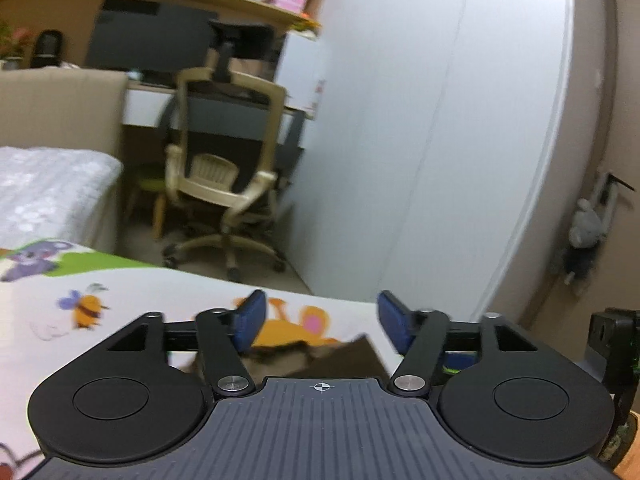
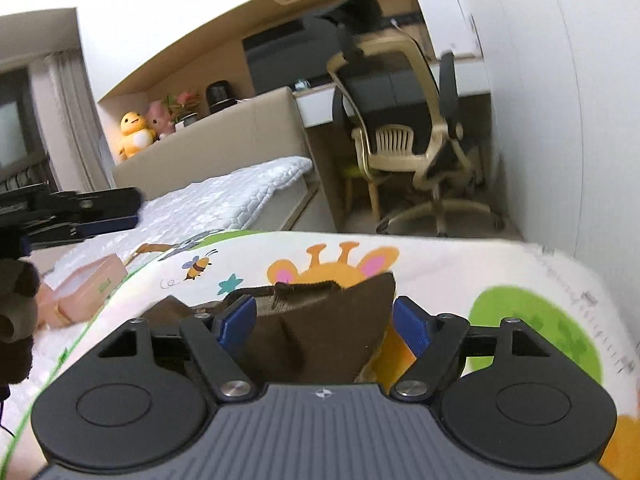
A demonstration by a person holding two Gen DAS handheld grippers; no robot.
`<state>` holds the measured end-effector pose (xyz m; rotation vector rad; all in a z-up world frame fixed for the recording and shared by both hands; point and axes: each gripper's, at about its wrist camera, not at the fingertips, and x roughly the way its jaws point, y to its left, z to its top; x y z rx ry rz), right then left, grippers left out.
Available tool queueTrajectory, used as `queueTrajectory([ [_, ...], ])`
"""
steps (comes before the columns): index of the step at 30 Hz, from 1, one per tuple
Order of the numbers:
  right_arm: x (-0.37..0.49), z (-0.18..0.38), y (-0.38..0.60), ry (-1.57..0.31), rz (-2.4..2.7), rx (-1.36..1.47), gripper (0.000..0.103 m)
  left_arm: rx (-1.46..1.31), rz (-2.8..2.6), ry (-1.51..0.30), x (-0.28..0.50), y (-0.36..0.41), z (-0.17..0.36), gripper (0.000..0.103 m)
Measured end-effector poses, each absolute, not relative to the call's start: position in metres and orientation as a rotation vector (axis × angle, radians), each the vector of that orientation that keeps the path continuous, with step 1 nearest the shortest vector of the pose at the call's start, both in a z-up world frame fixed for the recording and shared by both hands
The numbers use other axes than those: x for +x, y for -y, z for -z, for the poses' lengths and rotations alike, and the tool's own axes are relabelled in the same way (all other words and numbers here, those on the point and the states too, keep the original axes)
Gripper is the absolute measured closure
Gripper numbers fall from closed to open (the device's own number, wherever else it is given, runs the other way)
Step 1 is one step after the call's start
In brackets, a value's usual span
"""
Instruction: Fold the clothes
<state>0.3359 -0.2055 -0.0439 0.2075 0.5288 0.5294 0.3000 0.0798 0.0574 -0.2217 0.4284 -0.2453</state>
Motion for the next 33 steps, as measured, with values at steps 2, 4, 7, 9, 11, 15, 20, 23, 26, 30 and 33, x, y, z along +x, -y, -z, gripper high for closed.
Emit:
queueTrajectory([
  [2, 0.338, 0.048, 0.196, -0.545, -0.550, 0.224, 0.027, -0.226, 0.216, -0.433, 0.295, -0.093, -0.054, 0.024],
  [4, 0.342, 0.053, 0.179, -0.571, -0.577, 0.227, 0.027, -0.231, 0.187, -0.437, 0.291, -0.106, -0.051, 0.020],
  [7, 0.354, 0.067, 0.149, -0.644, -0.583, 0.209, 0.028, -0.238, 0.144, -0.444, 0.284, -0.126, -0.045, 0.017],
  [9, 0.362, 0.080, 0.127, -0.688, -0.556, 0.145, 0.036, -0.242, 0.115, -0.448, 0.279, -0.140, -0.042, 0.015],
  [11, 0.363, 0.091, 0.112, -0.713, -0.557, 0.084, 0.046, -0.255, 0.101, -0.455, 0.275, -0.152, -0.038, 0.014],
  [15, 0.358, 0.092, 0.095, -0.693, -0.581, -0.006, 0.083, -0.269, 0.123, -0.461, 0.273, -0.158, -0.034, 0.010],
  [20, 0.349, 0.045, 0.115, -0.513, -0.537, -0.071, 0.084, -0.263, 0.225, -0.473, 0.282, -0.138, -0.029, 0.010],
  [23, 0.354, 0.035, 0.132, -0.512, -0.481, -0.093, 0.083, -0.246, 0.274, -0.523, 0.295, -0.114, -0.015, 0.009],
  [26, 0.360, 0.052, 0.145, -0.585, -0.434, -0.109, 0.081, -0.244, 0.278, -0.611, 0.309, -0.093, 0.009, 0.009],
  [30, 0.362, 0.088, 0.157, -0.674, -0.393, -0.137, 0.065, -0.197, 0.239, -0.695, 0.319, -0.083, 0.033, 0.009],
  [33, 0.360, 0.090, 0.164, -0.672, -0.390, -0.131, 0.056, -0.176, 0.192, -0.730, 0.318, -0.089, 0.035, 0.009],
])
